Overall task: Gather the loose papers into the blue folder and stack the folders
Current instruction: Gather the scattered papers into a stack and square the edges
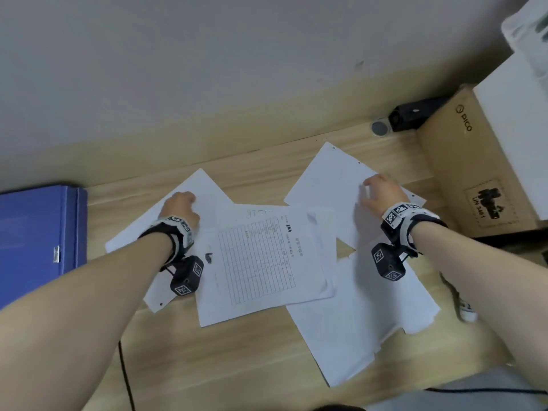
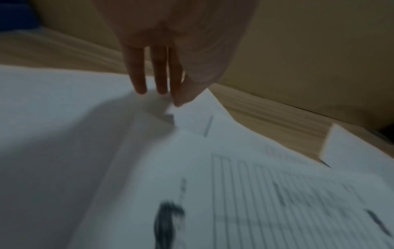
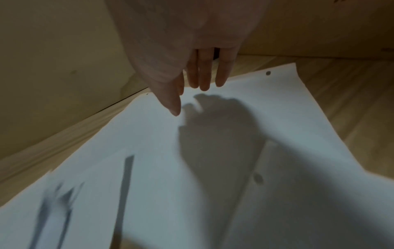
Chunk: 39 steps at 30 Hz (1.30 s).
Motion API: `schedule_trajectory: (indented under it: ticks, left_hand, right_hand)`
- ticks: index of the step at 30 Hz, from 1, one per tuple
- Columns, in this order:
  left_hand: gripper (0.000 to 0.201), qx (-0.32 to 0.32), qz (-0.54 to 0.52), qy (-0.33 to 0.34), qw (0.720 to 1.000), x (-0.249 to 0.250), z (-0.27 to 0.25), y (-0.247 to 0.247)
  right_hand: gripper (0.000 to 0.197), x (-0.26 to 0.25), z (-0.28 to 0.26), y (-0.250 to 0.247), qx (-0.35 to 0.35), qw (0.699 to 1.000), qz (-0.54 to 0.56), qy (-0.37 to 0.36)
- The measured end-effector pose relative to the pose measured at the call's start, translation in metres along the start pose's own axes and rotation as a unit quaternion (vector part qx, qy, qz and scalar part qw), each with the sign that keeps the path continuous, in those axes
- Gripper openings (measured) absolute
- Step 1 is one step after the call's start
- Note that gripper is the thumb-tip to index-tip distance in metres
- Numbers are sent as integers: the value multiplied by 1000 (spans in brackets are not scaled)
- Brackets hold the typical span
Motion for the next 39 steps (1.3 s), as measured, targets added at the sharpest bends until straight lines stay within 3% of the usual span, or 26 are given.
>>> schedule_trajectory:
  ticks: [3,6,10,14,16,19,20,22,25,29,31,35,39]
  left_hand:
    - [66,-22,114,-51,992,-17,25,-11]
    - [88,0,102,-86,991,-34,35,-5]
    - [92,21,90,-106,990,-48,38,-4]
    - [76,-35,76,-91,992,-55,52,-2]
    - [57,-46,71,-59,995,-52,48,-2]
    - [8,0,3,-31,1000,-34,19,-15]
    - [7,15,-9,-23,1000,-29,13,-18]
    - [14,32,-8,-9,999,-23,1,-28]
    - [9,79,4,46,996,-18,-18,-57]
    - [13,166,-29,98,981,-29,-40,-94]
    - [13,205,-47,100,972,-35,-51,-107]
    - [18,270,-65,164,947,-39,-74,-111]
    - [26,262,-129,194,936,-33,-105,-86]
  right_hand:
    - [63,4,20,-2,-16,998,-24,48]
    - [78,2,30,2,-11,995,-48,84]
    - [63,4,36,11,-8,994,-32,103]
    - [43,-1,31,13,-50,990,-93,91]
    - [38,-7,28,13,-69,990,-85,92]
    - [20,-17,23,9,-50,994,10,97]
    - [14,-22,22,6,-34,994,42,91]
    - [17,-38,18,0,5,994,94,62]
    - [27,-71,4,-14,82,989,123,-14]
    - [32,-114,-47,-29,165,962,163,-147]
    - [35,-131,-81,-17,149,950,149,-229]
    - [34,-147,-144,43,41,934,92,-342]
    - [40,-140,-189,108,-12,907,-9,-420]
Point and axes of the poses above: each hand's wrist, its own z-axis towards the middle knuckle, its own y-axis out of the palm, x = y × z, the point moved 3 cm from there along z, towards the middle knuckle, and after that the axes turned 7 degrees about x, right-handed, at the moved point
